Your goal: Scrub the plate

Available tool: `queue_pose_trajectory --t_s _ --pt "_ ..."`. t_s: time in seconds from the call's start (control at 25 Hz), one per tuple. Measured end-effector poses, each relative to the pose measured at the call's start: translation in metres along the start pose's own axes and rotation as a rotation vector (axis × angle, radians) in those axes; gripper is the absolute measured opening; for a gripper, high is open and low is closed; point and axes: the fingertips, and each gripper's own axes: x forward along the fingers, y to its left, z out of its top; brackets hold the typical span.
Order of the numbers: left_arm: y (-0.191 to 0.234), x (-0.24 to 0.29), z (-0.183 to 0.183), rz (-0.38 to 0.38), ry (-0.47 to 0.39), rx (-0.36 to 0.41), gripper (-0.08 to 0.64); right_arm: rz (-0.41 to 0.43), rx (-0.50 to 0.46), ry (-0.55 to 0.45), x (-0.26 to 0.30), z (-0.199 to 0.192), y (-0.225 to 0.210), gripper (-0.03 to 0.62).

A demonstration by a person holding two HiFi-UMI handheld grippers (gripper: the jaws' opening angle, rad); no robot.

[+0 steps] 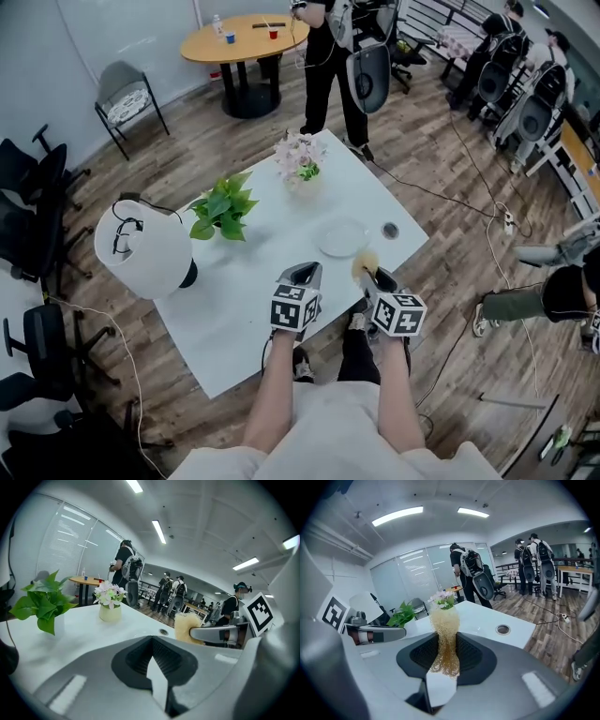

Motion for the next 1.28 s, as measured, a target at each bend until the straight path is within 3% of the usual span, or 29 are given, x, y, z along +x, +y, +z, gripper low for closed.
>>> queue_pose_trajectory --t_s 0.32,1.28 --pt "0.002 0.021 -0.001 0.032 0.021 -0.002 0.0 0.052 -0.006 0.035 0.025 0.006 -0.011 0.132" --pt "0.038 0.118 -0.029 0.109 0.117 -0.142 0.0 0.179 0.003 0.366 0.116 -0.041 -0.05 0.132"
